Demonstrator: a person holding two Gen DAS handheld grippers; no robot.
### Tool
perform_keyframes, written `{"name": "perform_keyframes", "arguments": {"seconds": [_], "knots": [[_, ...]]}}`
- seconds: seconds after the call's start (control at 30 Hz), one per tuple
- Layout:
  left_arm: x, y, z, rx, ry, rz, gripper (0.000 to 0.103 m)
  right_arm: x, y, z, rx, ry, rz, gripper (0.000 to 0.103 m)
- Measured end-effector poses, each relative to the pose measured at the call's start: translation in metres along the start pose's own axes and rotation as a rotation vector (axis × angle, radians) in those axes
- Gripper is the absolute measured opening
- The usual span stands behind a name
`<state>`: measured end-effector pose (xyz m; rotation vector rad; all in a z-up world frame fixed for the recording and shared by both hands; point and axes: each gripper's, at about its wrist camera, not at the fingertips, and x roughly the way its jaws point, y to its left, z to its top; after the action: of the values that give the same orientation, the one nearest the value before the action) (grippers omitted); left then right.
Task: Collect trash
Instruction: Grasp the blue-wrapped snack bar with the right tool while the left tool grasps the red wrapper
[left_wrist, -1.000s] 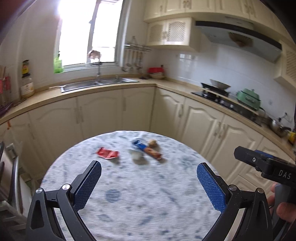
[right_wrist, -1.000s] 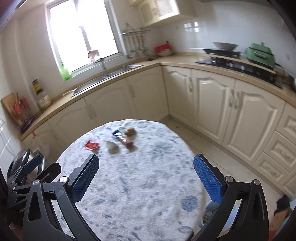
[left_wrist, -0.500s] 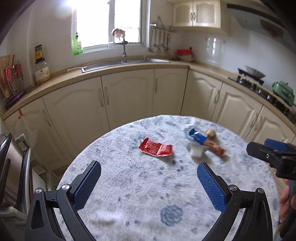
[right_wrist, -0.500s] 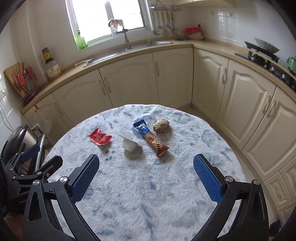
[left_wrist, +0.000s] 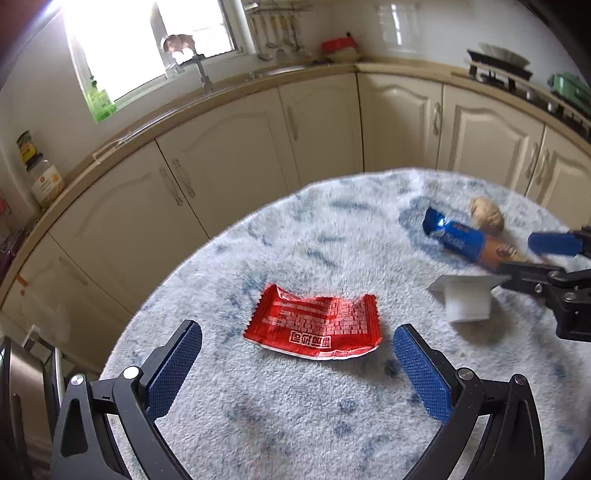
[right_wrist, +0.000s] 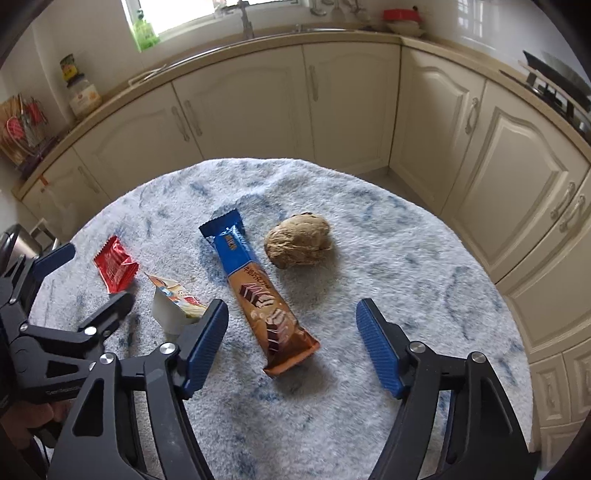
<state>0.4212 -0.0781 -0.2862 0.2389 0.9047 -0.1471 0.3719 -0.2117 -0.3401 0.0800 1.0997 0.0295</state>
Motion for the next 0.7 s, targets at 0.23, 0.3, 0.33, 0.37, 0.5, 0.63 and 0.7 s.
{"name": "perform_keyframes", "arguments": {"seconds": [0.23, 0.3, 0.33, 0.37, 0.5, 0.63, 0.7], "knots": [[0.02, 0.013, 0.006, -0.059, 0.008, -0.162, 0.065, 0.003, 0.028, 0.0, -0.115, -0.013, -0.03, 0.02], [0.022, 0.01, 0.006, -0.048, -0.005, -0.166, 0.054, 0.0, 0.034, -0.004, -0.131, -0.012, -0.02, 0.019], [0.024, 0.011, 0.007, -0.06, -0.003, -0.198, 0.037, -0.002, 0.036, -0.007, -0.126, -0.011, -0.01, 0.019], [0.025, 0.012, 0.006, -0.073, -0.001, -0.215, 0.028, -0.005, 0.036, -0.011, -0.121, -0.01, -0.008, 0.019], [0.031, 0.018, 0.006, -0.102, 0.008, -0.26, 0.018, -0.018, 0.033, -0.024, -0.069, -0.009, 0.042, 0.019], [0.029, 0.033, 0.001, -0.181, 0.011, -0.333, 0.013, -0.036, 0.029, -0.036, -0.017, -0.015, 0.08, 0.019], [0.025, 0.038, -0.001, -0.199, -0.001, -0.347, 0.009, -0.046, 0.026, -0.041, 0.002, -0.024, 0.092, 0.019]]}}
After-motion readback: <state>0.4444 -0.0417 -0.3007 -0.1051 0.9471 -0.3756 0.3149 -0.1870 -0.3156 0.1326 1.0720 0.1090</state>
